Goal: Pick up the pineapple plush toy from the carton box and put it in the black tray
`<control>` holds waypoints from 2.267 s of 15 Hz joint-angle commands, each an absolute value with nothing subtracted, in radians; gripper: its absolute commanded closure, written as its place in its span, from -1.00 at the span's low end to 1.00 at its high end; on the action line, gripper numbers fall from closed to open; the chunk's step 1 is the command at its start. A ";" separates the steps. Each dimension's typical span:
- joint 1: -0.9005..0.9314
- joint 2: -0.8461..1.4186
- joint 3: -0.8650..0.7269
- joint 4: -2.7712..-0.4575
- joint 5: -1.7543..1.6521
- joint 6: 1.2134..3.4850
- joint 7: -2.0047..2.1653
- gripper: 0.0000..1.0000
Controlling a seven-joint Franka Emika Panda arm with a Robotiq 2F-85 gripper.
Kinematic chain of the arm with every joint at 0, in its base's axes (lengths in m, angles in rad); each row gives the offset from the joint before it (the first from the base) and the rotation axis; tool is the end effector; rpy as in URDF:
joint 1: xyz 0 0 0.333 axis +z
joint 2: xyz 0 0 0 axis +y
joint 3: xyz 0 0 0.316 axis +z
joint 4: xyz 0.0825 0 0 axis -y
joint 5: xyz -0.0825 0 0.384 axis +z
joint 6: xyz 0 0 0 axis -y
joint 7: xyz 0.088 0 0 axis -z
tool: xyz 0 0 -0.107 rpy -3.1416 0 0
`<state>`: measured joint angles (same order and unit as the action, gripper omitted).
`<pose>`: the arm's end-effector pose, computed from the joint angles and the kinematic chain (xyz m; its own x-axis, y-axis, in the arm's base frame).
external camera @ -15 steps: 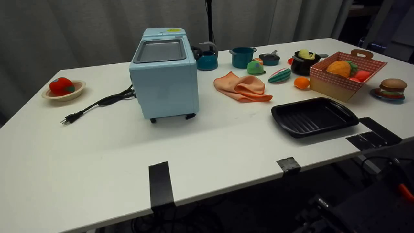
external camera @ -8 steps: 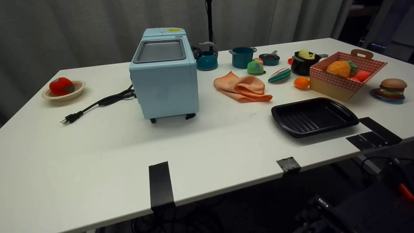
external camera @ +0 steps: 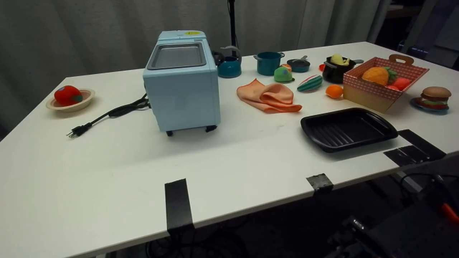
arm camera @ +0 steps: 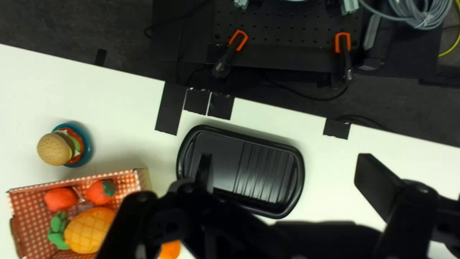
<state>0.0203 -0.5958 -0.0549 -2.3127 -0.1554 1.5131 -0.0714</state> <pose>0.3470 -0.0326 0.5444 0.9766 0.0436 -0.2108 0.0675 -0.9919 0.1079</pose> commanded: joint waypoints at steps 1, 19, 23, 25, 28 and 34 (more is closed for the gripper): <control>-0.050 -0.519 -0.145 -2.245 -0.211 1.597 -0.136 -1.00; -0.183 -0.212 -0.302 -2.037 -0.104 1.900 -0.135 -1.00; -0.194 -0.113 -0.304 -1.954 -0.087 1.898 -0.075 -1.00; -0.200 -0.044 -0.308 -1.906 -0.063 1.893 -0.061 -1.00; -0.216 0.075 -0.310 -1.831 -0.002 1.902 -0.029 -1.00; -0.261 0.317 -0.292 -1.679 0.119 1.920 0.048 -1.00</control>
